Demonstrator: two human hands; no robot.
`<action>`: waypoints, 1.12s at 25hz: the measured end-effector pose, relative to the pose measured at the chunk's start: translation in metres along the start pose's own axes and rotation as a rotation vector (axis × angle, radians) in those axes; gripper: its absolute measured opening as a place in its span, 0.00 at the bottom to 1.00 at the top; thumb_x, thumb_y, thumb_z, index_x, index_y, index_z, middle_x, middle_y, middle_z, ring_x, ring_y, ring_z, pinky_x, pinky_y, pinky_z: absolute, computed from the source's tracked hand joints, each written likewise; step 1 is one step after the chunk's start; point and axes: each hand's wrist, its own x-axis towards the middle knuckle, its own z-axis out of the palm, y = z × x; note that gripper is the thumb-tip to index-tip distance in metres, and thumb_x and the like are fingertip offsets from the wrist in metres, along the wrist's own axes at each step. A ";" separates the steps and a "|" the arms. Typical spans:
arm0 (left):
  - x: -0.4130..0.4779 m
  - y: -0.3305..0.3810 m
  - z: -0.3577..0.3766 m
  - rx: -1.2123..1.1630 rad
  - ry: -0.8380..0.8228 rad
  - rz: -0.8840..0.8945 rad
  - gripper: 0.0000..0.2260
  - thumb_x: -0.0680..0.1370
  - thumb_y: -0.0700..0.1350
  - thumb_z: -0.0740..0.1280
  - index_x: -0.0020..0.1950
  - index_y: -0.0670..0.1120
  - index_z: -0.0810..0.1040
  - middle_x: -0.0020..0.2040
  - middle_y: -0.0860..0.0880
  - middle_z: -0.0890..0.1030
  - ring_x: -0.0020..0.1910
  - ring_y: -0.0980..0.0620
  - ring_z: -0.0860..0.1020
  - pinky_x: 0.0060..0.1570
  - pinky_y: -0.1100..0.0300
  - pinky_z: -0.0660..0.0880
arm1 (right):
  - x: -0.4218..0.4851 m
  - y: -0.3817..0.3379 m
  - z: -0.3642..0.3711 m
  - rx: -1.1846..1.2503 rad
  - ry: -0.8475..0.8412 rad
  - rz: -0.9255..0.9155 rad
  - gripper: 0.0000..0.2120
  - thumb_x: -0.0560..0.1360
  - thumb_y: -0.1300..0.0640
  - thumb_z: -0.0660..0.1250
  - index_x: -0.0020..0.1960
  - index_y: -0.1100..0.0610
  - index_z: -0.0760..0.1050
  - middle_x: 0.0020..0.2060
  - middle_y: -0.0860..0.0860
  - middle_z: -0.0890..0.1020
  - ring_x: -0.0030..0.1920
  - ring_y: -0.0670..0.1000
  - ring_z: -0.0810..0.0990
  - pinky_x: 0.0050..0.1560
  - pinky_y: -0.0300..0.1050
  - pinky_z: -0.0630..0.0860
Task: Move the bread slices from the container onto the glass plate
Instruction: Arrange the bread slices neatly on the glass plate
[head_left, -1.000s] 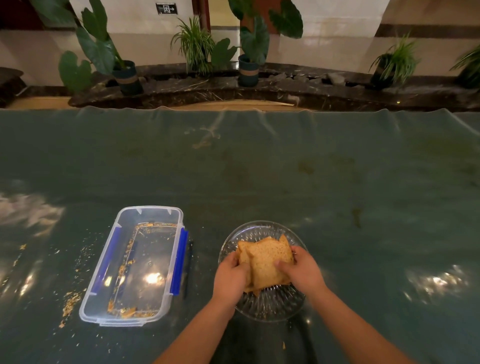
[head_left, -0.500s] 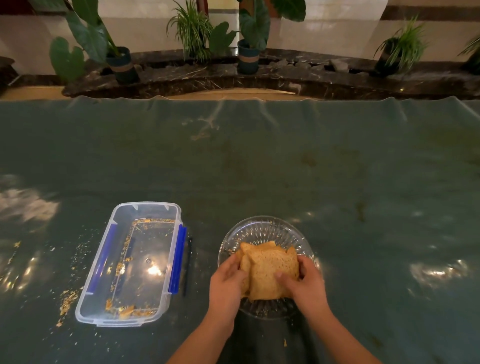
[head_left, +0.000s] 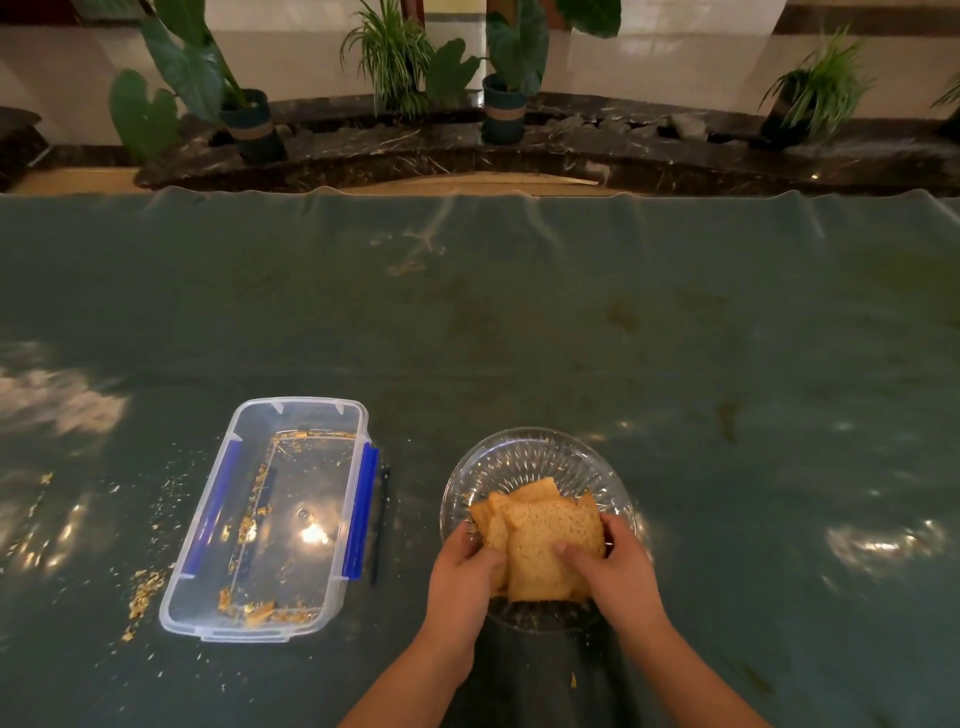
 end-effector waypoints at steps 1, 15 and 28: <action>0.002 0.001 0.000 -0.003 -0.007 -0.016 0.15 0.73 0.37 0.65 0.45 0.57 0.84 0.46 0.52 0.86 0.45 0.55 0.84 0.40 0.60 0.78 | 0.002 -0.002 0.000 -0.023 -0.002 0.003 0.28 0.68 0.49 0.77 0.64 0.49 0.71 0.53 0.45 0.80 0.52 0.49 0.80 0.49 0.50 0.81; 0.043 0.047 0.023 -0.007 0.011 0.037 0.18 0.74 0.36 0.65 0.62 0.48 0.76 0.57 0.49 0.81 0.56 0.48 0.80 0.56 0.46 0.78 | 0.047 -0.037 0.015 0.032 0.046 0.030 0.27 0.68 0.52 0.77 0.63 0.54 0.71 0.51 0.48 0.80 0.49 0.51 0.81 0.48 0.56 0.83; 0.012 0.029 0.011 -0.124 0.101 0.109 0.20 0.74 0.32 0.66 0.53 0.58 0.80 0.49 0.57 0.85 0.49 0.59 0.83 0.39 0.64 0.79 | 0.017 -0.031 0.004 0.158 0.065 -0.085 0.26 0.65 0.51 0.79 0.60 0.49 0.74 0.52 0.45 0.82 0.51 0.47 0.82 0.46 0.51 0.83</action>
